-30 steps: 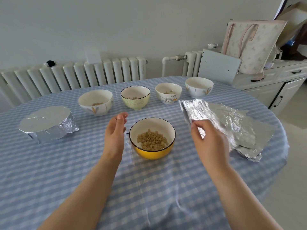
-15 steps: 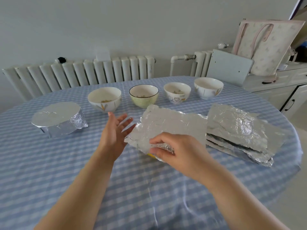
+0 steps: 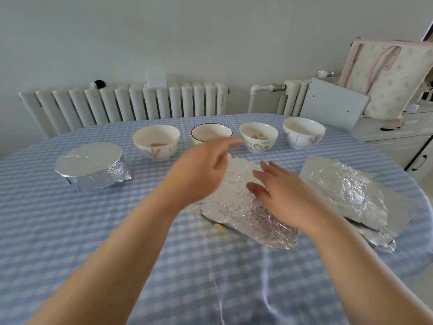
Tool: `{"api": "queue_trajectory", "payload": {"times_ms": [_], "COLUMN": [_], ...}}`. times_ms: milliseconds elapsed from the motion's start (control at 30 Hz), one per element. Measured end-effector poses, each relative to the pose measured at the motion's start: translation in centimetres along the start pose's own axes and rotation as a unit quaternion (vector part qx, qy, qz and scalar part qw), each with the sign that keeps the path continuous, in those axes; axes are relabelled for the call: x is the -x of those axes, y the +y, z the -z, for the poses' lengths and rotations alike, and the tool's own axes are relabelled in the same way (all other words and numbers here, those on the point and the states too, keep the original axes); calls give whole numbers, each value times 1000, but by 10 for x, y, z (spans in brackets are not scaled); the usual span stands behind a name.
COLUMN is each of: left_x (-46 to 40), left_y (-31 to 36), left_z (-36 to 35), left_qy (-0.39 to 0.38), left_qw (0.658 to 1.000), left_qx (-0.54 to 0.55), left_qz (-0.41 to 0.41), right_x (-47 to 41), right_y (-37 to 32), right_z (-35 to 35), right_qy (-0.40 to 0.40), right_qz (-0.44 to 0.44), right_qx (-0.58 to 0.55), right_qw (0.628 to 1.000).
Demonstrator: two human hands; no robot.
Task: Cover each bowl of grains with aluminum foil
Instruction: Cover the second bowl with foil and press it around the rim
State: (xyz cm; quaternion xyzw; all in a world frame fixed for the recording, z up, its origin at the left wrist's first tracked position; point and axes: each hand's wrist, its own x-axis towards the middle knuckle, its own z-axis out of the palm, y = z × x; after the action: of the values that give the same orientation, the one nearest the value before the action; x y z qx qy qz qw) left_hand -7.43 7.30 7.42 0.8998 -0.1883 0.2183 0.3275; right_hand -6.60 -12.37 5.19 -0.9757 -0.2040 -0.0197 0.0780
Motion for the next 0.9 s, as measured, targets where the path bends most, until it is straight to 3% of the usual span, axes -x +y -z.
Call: {"api": "queue_trajectory", "payload": {"times_ms": [100, 233, 567, 900], "left_x": [-2, 7, 23, 30], "left_y": [-7, -24, -36, -38], "left_z": [-36, -53, -43, -45], "left_qy": [-160, -240, -240, -235], "left_qw": [978, 958, 952, 940], "left_qx": [-123, -156, -191, -247], "left_qz": [-41, -13, 15, -3], "right_x": [-8, -13, -24, -20], "right_y": [-7, -13, -23, -9], "right_z": [-11, -23, -32, -35], "right_qy": [-38, -59, -49, -94], "right_qz": [14, 50, 105, 51], "right_qx": [14, -28, -41, 55], "right_qw": [999, 997, 992, 993]}}
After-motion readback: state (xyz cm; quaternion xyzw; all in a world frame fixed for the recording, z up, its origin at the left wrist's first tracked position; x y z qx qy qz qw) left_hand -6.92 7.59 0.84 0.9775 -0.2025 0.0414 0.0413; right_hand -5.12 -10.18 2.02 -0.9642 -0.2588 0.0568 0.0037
